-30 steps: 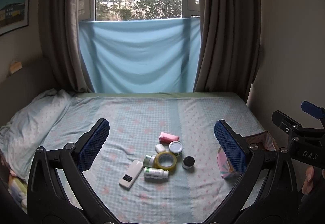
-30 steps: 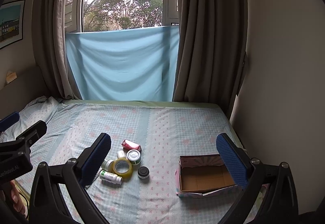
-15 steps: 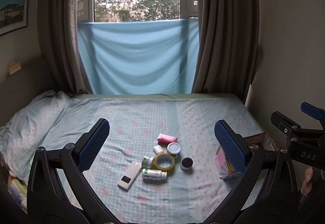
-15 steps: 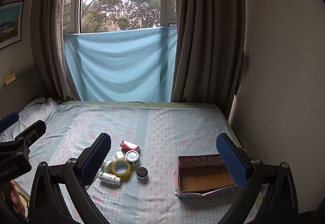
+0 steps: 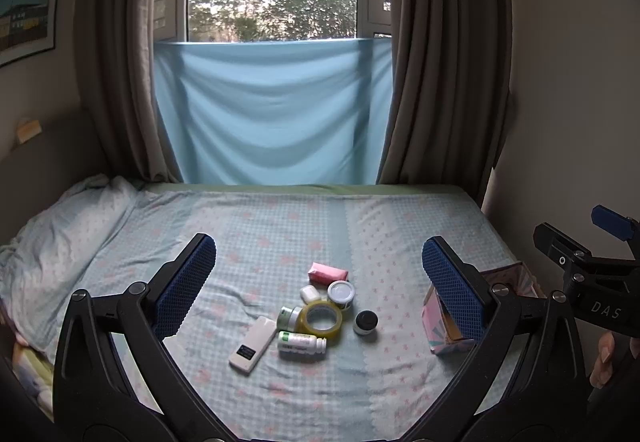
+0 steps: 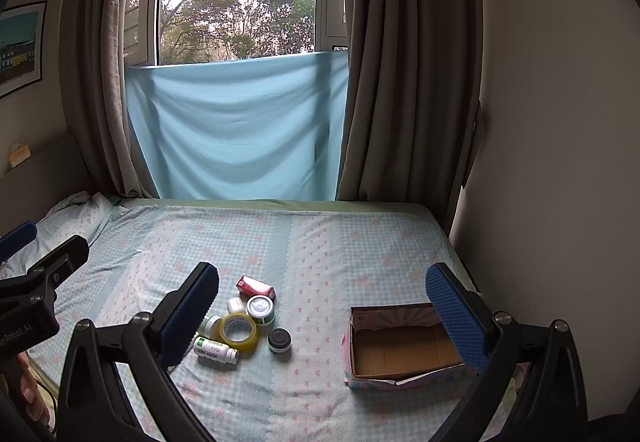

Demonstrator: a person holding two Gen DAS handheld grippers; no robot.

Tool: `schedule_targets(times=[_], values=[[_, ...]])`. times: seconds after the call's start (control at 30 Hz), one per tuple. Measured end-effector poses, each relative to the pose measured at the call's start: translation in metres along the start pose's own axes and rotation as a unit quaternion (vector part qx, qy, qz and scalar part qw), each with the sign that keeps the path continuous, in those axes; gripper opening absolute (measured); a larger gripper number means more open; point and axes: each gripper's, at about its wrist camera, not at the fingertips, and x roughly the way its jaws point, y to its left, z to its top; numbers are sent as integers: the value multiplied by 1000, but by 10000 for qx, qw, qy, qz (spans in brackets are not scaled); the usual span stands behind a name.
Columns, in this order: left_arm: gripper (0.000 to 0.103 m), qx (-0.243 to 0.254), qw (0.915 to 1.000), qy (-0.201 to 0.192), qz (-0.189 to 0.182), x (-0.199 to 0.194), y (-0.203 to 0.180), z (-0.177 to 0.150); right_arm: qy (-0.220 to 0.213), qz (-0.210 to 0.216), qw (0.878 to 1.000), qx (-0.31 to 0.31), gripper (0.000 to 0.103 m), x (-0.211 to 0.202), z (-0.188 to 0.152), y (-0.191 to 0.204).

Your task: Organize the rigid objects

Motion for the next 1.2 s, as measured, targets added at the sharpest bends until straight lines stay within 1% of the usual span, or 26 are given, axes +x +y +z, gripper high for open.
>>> schedule_targets(times=[0.6, 1.2], values=[[102, -4, 10000, -6, -8, 0, -6, 0, -3, -3, 10000, 51, 103, -3, -2, -1], [102, -17, 10000, 5, -19, 0, -4, -1, -9, -11, 10000, 80, 103, -4, -1, -3]])
